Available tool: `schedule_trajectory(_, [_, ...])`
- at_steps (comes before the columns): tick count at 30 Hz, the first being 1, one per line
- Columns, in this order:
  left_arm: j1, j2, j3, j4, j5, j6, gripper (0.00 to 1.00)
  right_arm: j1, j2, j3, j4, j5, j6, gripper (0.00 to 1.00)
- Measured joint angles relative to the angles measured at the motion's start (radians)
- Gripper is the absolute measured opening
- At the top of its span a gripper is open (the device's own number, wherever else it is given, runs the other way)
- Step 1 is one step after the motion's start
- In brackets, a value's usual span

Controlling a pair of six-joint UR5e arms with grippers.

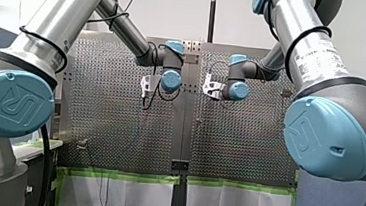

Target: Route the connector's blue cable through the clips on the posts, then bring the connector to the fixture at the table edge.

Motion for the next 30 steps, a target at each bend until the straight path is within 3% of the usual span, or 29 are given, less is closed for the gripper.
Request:
schedule_trajectory(10, [-0.005,0.0,0.026,0.041,0.02,0.032,1.0,0.001,0.002,0.0,-0.001,0.0,0.0,0.0])
schedule_trajectory(30, [0.019,-0.001,0.046,0.045,0.024,0.042,1.0,0.005,0.009,0.001,0.001,0.0,0.0,0.0])
